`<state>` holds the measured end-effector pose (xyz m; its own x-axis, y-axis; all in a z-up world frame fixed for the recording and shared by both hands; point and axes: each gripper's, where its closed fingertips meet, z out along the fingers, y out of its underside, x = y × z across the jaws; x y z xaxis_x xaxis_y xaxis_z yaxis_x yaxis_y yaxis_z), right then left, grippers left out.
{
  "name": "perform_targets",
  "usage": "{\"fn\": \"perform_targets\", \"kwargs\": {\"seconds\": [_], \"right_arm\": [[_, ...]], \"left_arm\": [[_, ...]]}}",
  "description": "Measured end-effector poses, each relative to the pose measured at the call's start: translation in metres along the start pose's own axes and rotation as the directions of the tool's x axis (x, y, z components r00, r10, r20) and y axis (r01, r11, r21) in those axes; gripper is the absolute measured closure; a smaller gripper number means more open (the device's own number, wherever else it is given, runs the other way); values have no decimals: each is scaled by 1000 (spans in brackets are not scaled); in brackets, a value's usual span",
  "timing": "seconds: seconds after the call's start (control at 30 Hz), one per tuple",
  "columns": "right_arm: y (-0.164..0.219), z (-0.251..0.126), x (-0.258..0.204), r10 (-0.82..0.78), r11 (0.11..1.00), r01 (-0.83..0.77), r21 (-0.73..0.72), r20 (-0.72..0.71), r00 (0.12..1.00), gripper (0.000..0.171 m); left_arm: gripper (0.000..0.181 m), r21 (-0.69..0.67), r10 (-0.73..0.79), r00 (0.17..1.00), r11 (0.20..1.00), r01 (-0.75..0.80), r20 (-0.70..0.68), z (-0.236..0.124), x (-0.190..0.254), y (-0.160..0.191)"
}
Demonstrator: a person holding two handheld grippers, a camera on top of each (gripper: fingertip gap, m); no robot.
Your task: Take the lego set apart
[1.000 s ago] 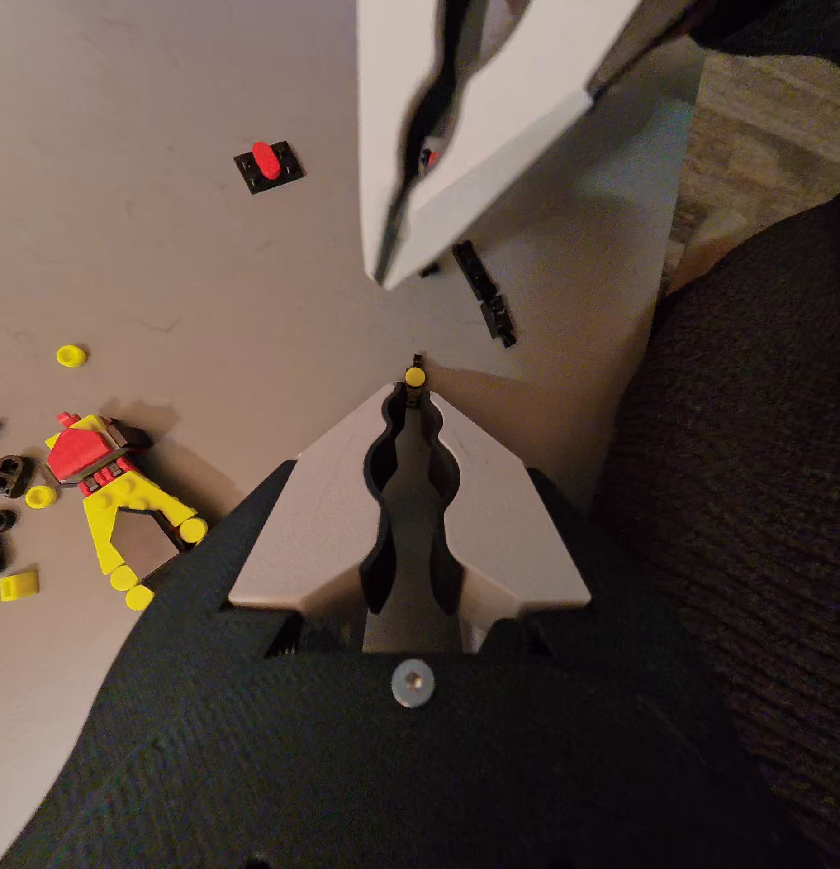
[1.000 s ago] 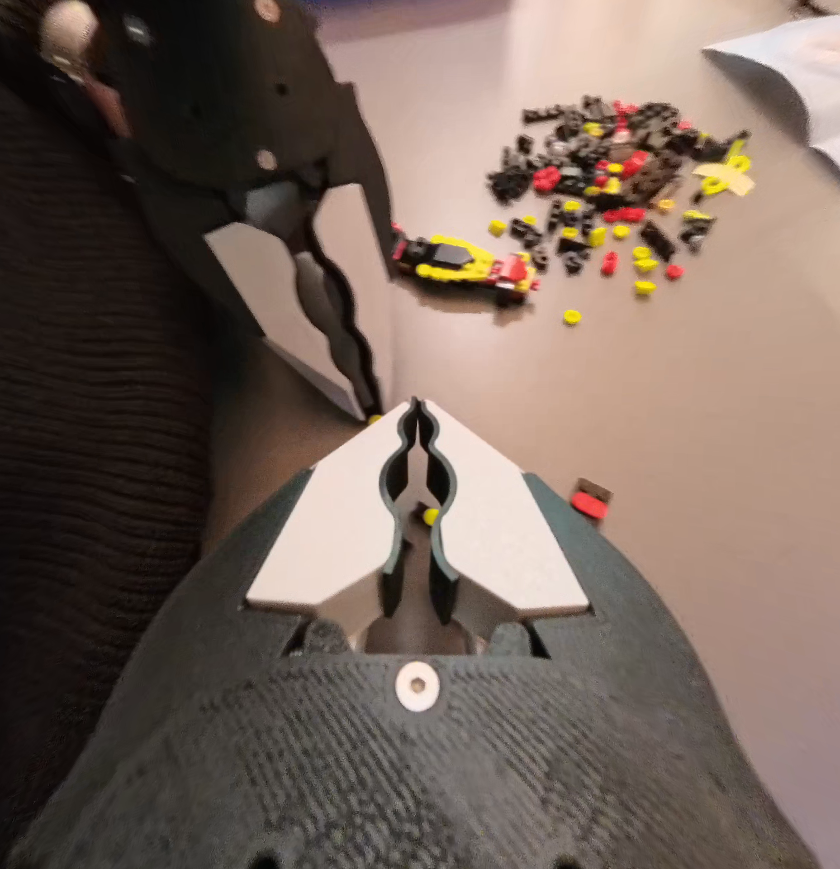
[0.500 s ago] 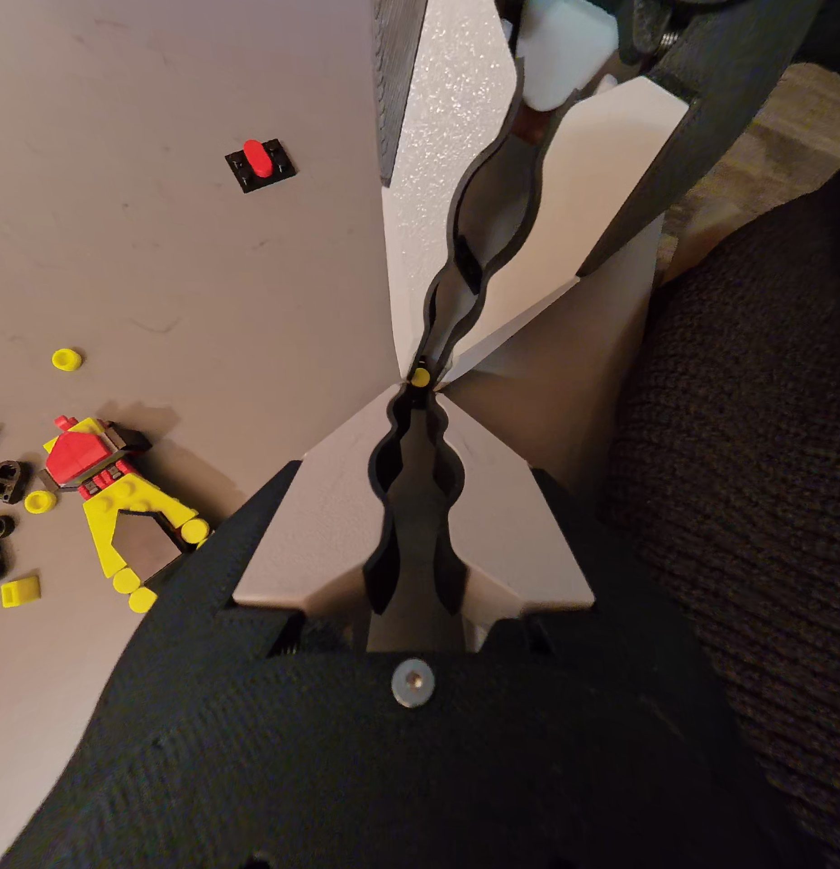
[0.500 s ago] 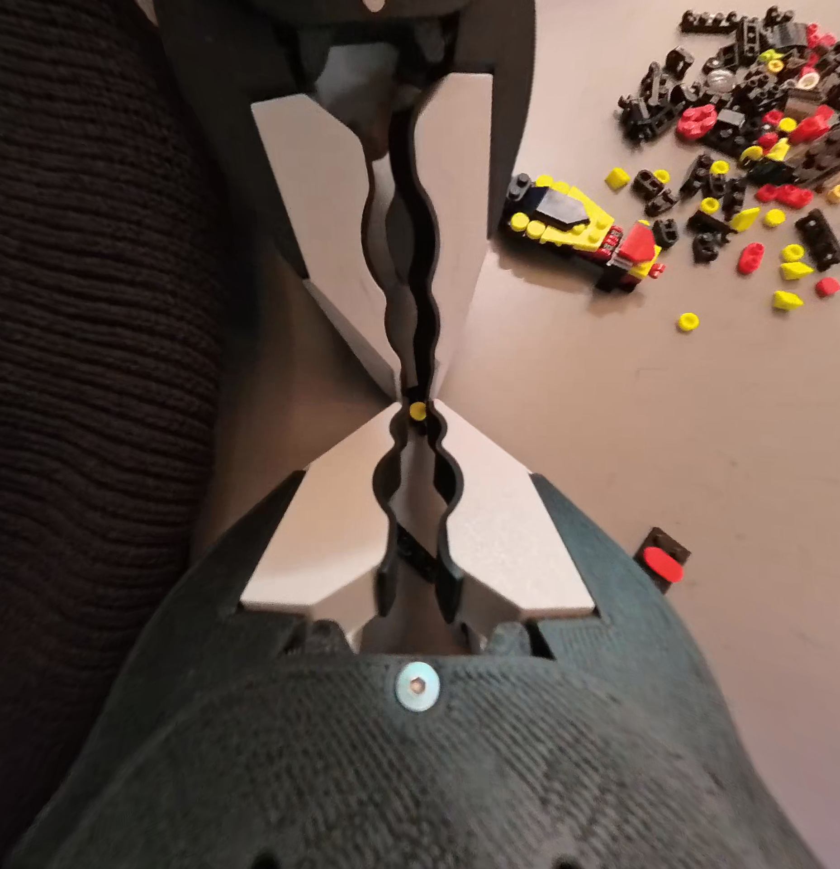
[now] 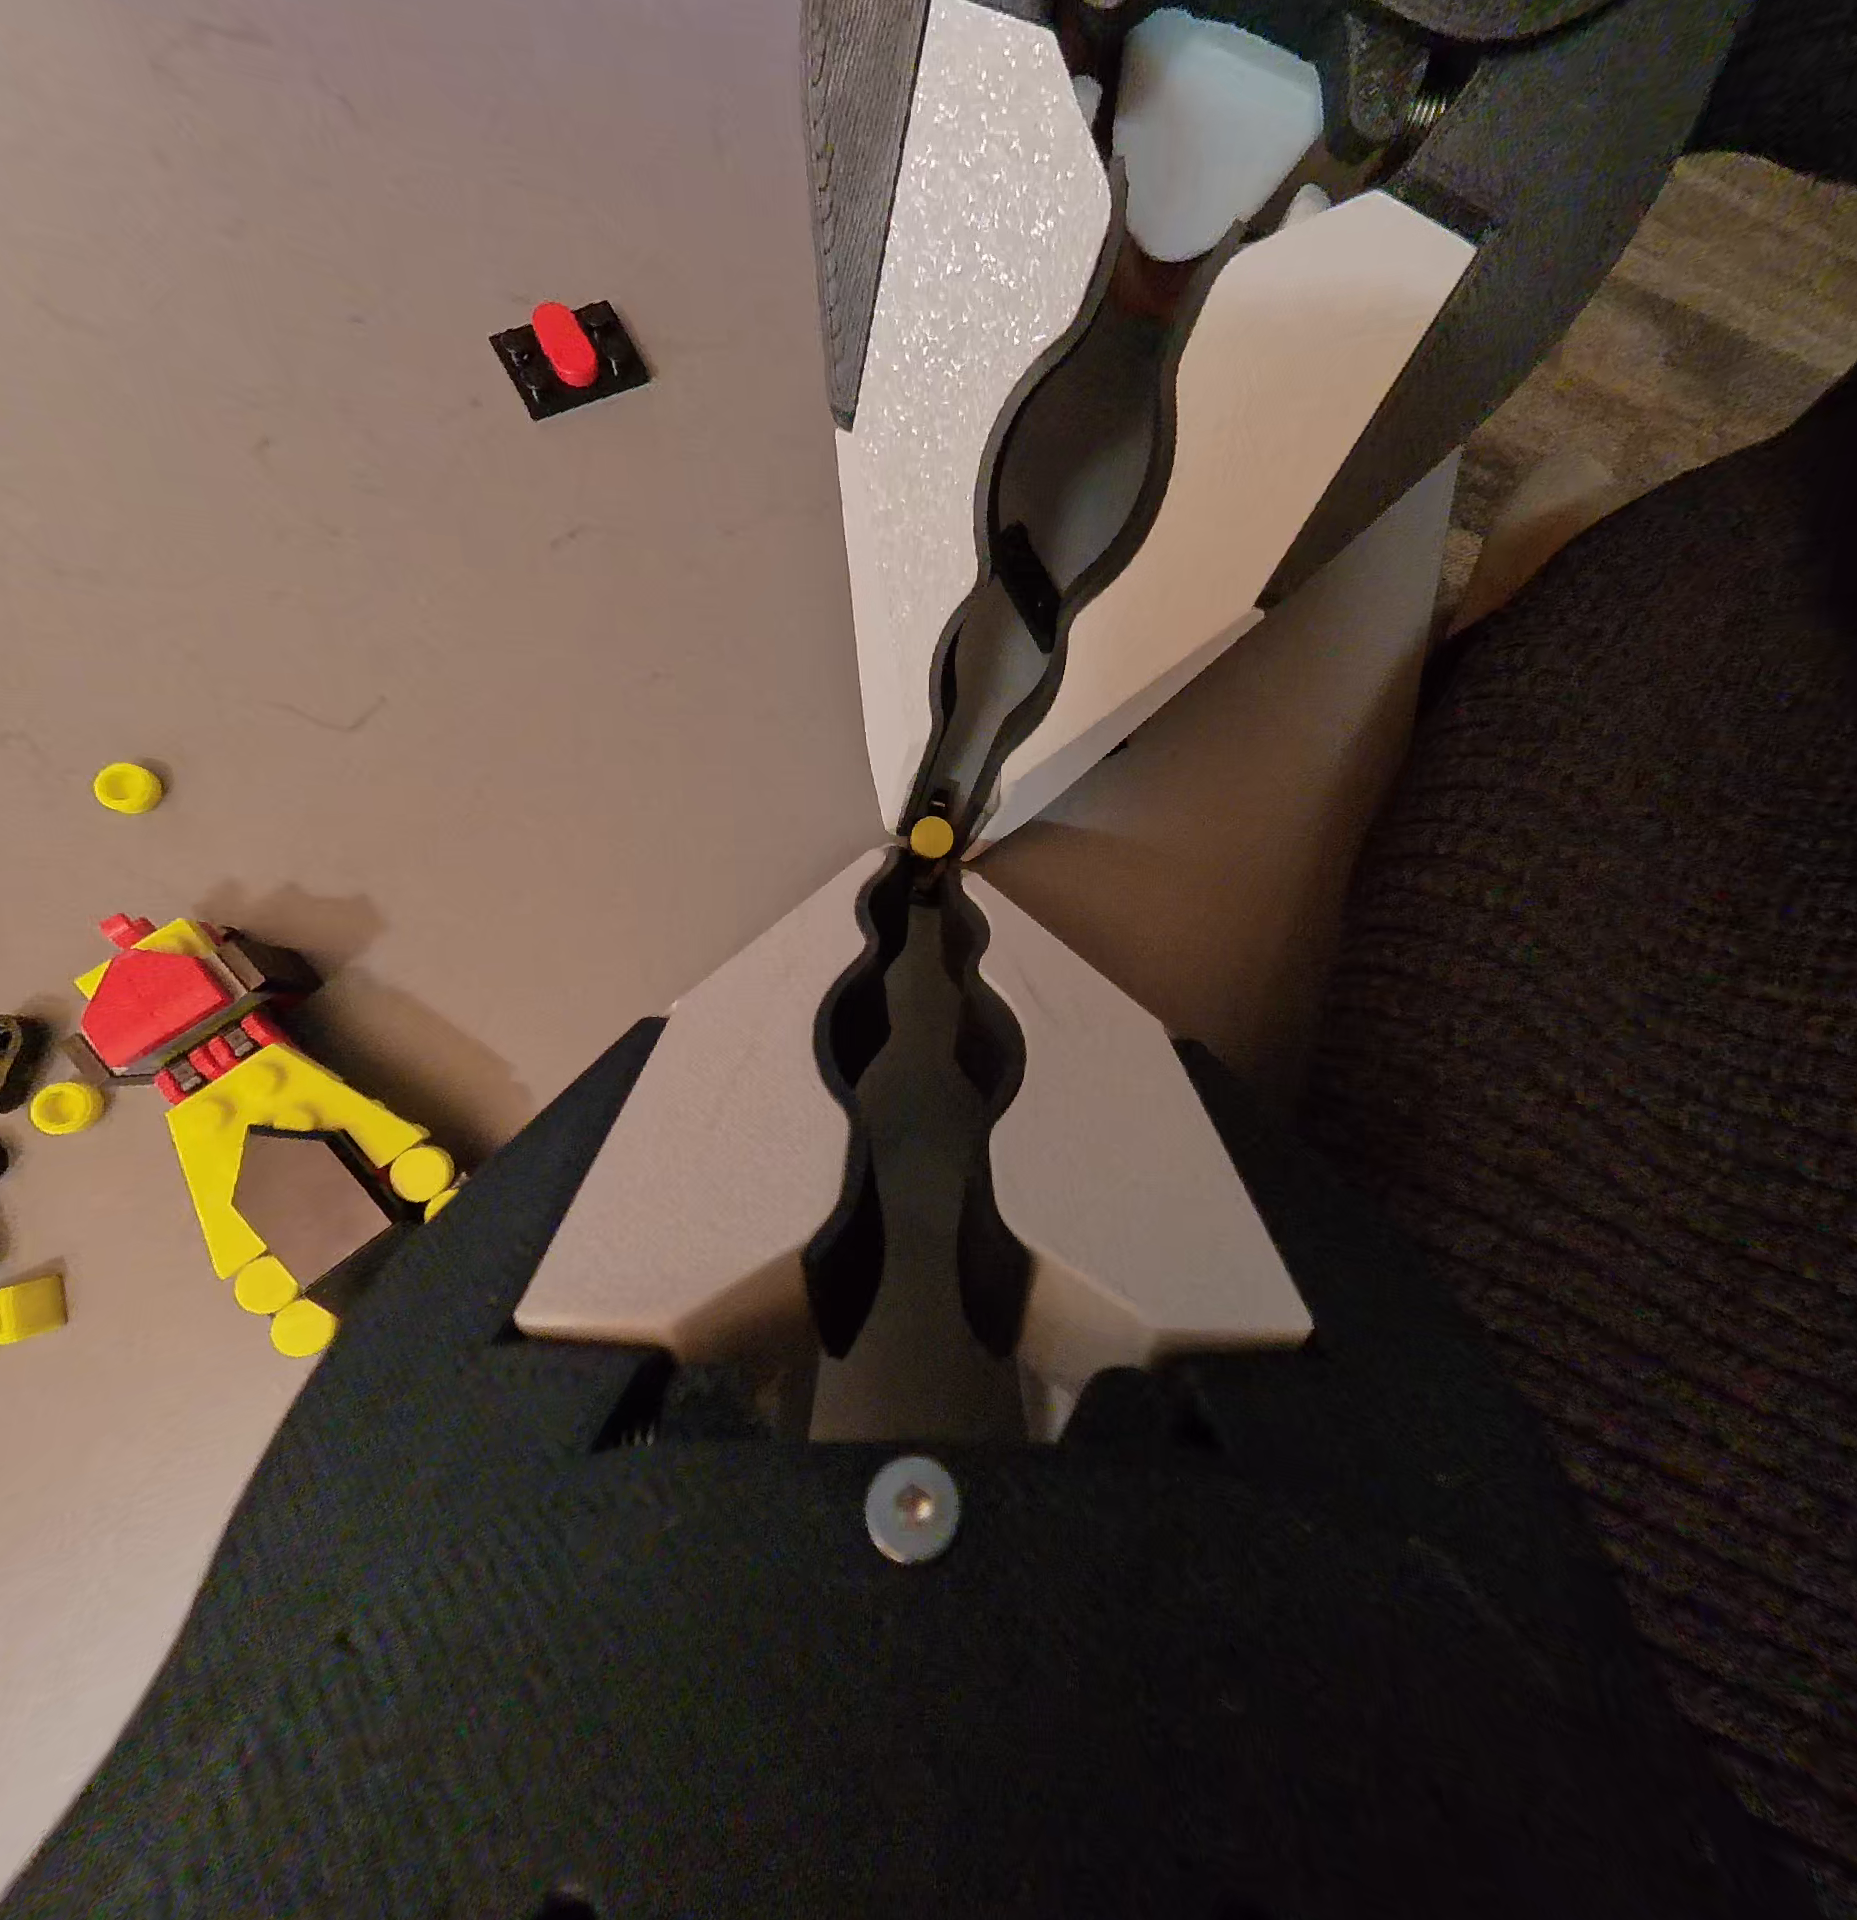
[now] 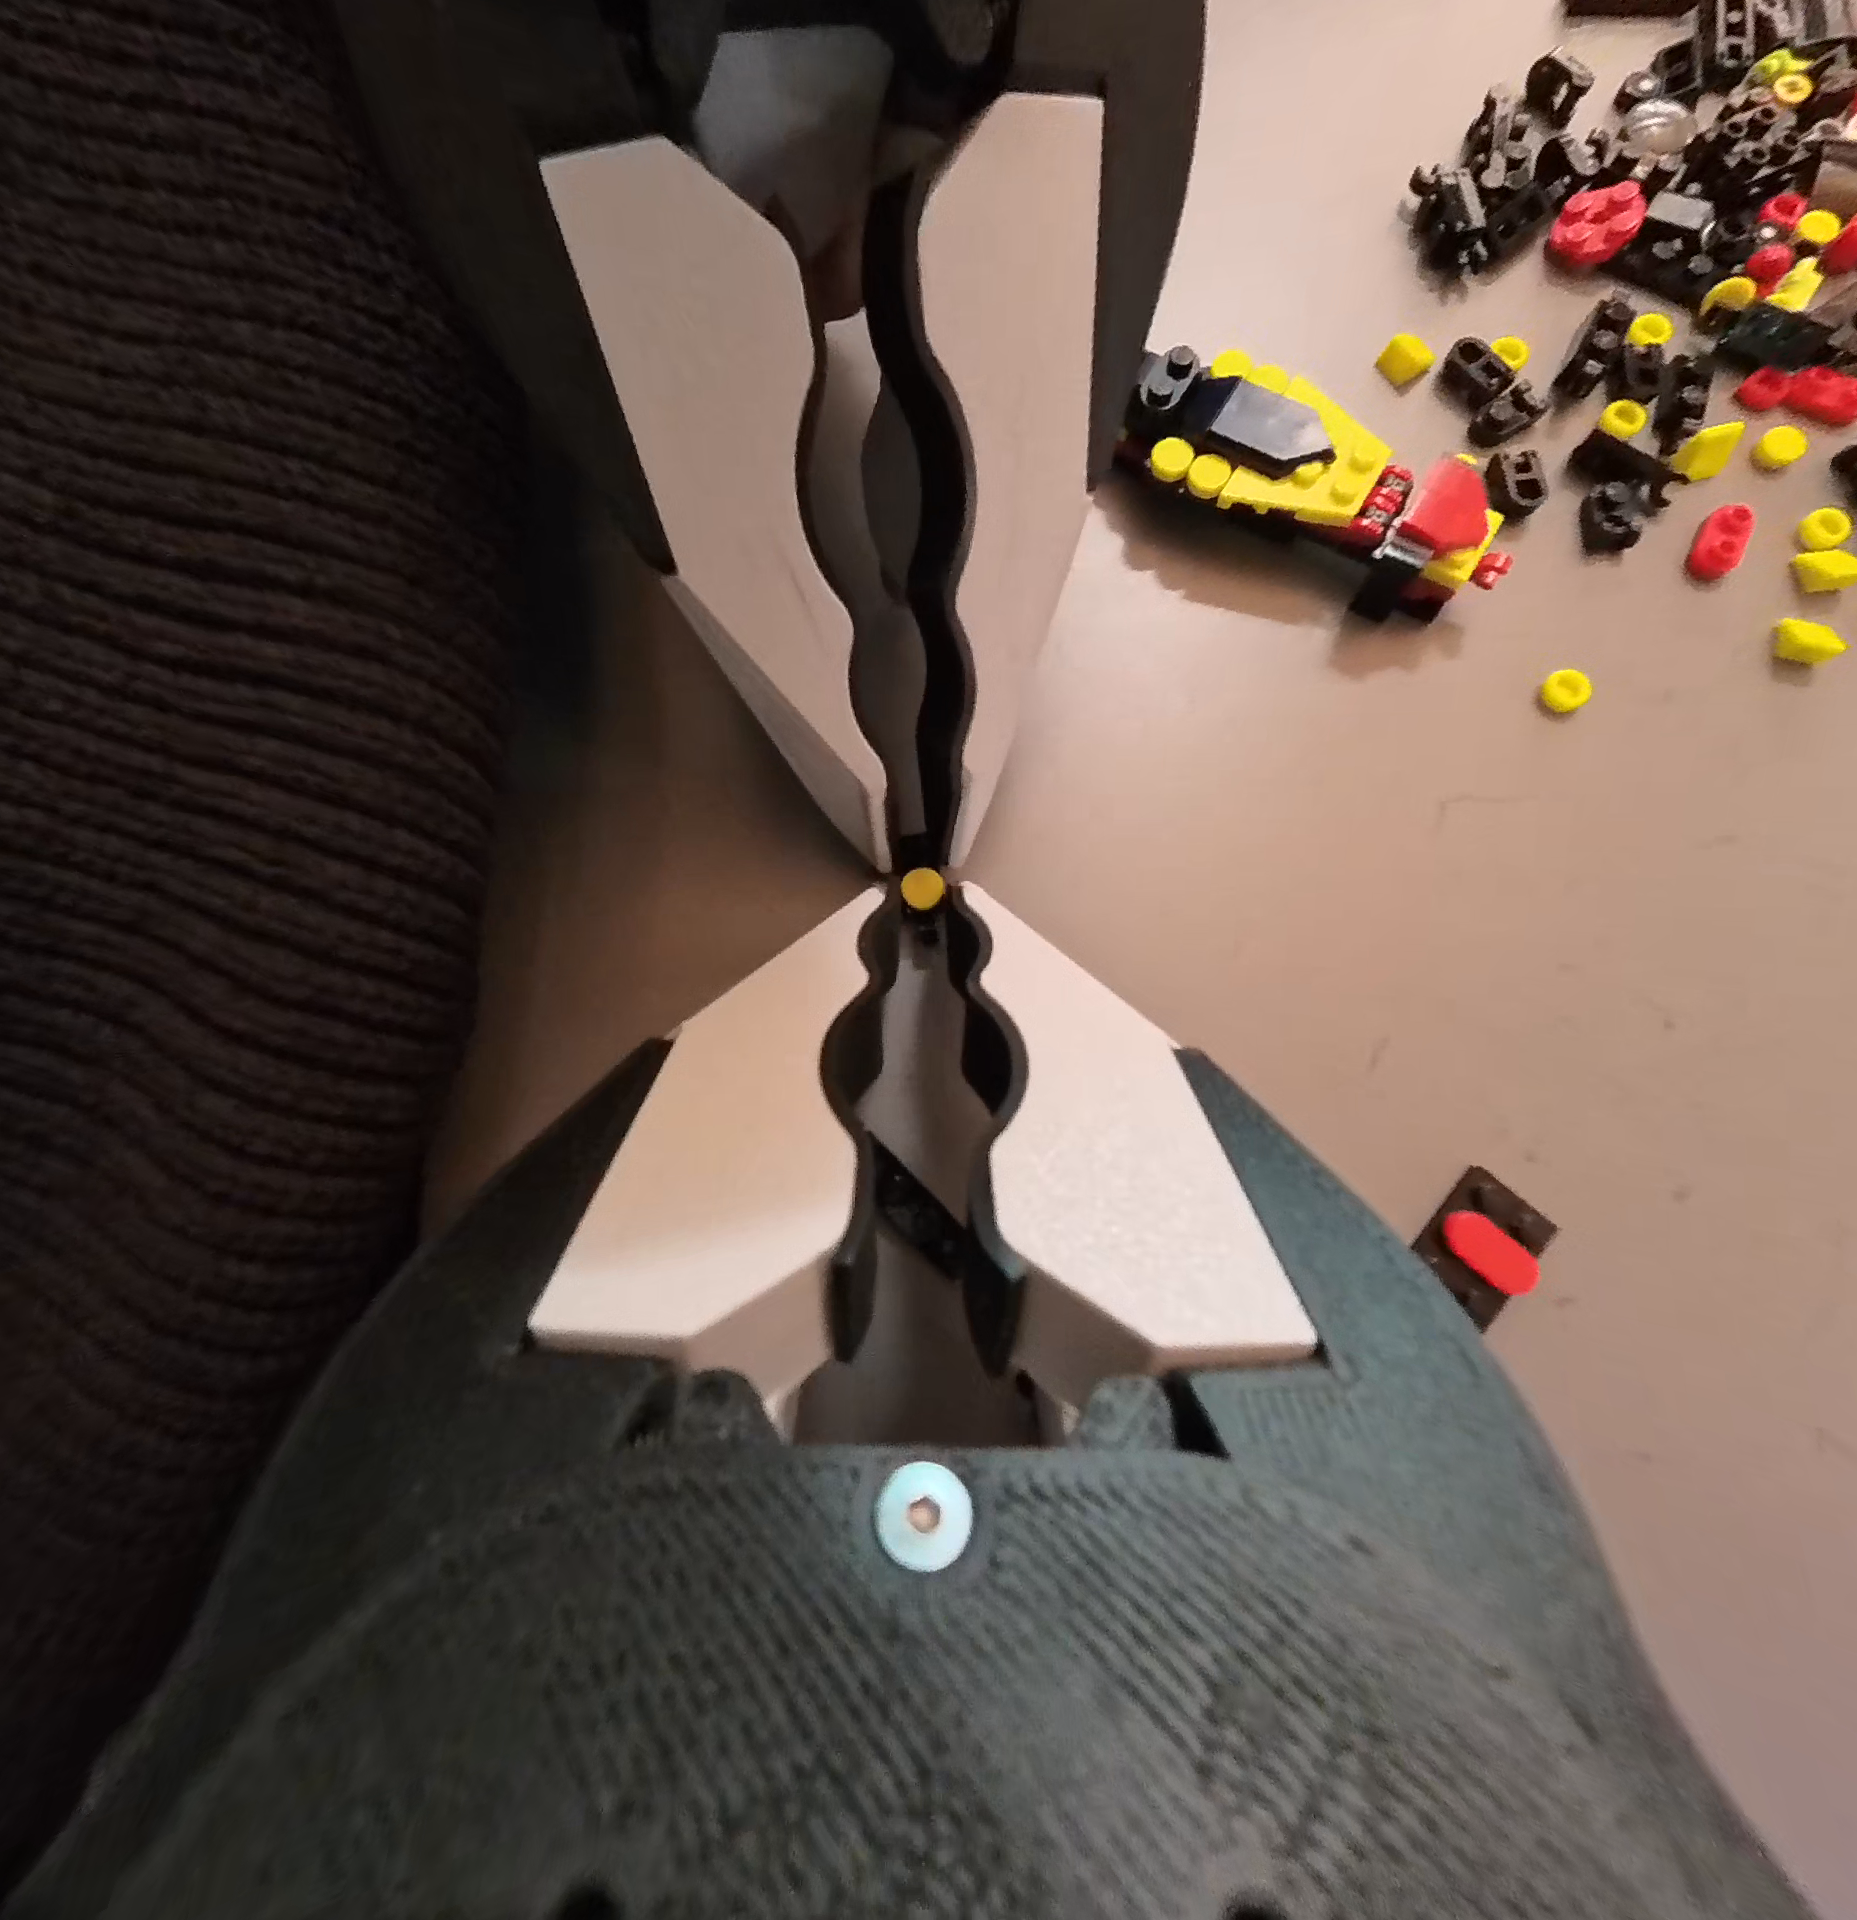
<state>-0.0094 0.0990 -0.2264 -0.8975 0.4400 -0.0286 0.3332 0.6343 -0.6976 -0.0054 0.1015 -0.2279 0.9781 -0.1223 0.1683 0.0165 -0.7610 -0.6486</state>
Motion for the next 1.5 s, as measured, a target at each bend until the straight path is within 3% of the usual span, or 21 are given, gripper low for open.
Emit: {"fn": "perform_targets", "kwargs": {"seconds": [0.4, 0.87, 0.97, 1.07, 1.17, 1.3, 1.4, 1.5], "right_arm": [[-3, 1, -3, -108, 994, 107, -21, -57, 992, 166], [-7, -7, -5, 20, 998, -21, 57, 25, 999, 165], [-10, -10, 0, 57, 994, -58, 89, 21, 998, 165], [-26, -27, 16, 114, 971, -109, 211, -11, 993, 165], [-15, -28, 21, 112, 977, -103, 185, -39, 993, 164], [-18, -14, 11, 45, 987, -39, 155, -35, 998, 164], [-11, -1, 11, 39, 996, -35, 82, -49, 998, 164], [-13, 2, 8, 43, 995, -38, 94, -50, 998, 159]], "left_arm": [[176, -35, -31, 999, 999, 31, 11, -1, 1, 1], [176, -28, -28, 1000, 999, 28, 11, -1, 4, -1], [177, 33, -71, 997, 997, 71, -15, -3, 2, -7], [176, 200, -189, 980, 959, 199, -65, -24, -11, -30], [174, 285, -235, 970, 927, 243, -65, -39, -30, -35], [160, 144, -147, 989, 978, 150, -29, -23, -25, -10], [144, 42, -9, 995, 999, 5, 99, -14, -27, 1], [141, 34, 23, 993, 999, -28, 119, -15, -28, 2]]}}
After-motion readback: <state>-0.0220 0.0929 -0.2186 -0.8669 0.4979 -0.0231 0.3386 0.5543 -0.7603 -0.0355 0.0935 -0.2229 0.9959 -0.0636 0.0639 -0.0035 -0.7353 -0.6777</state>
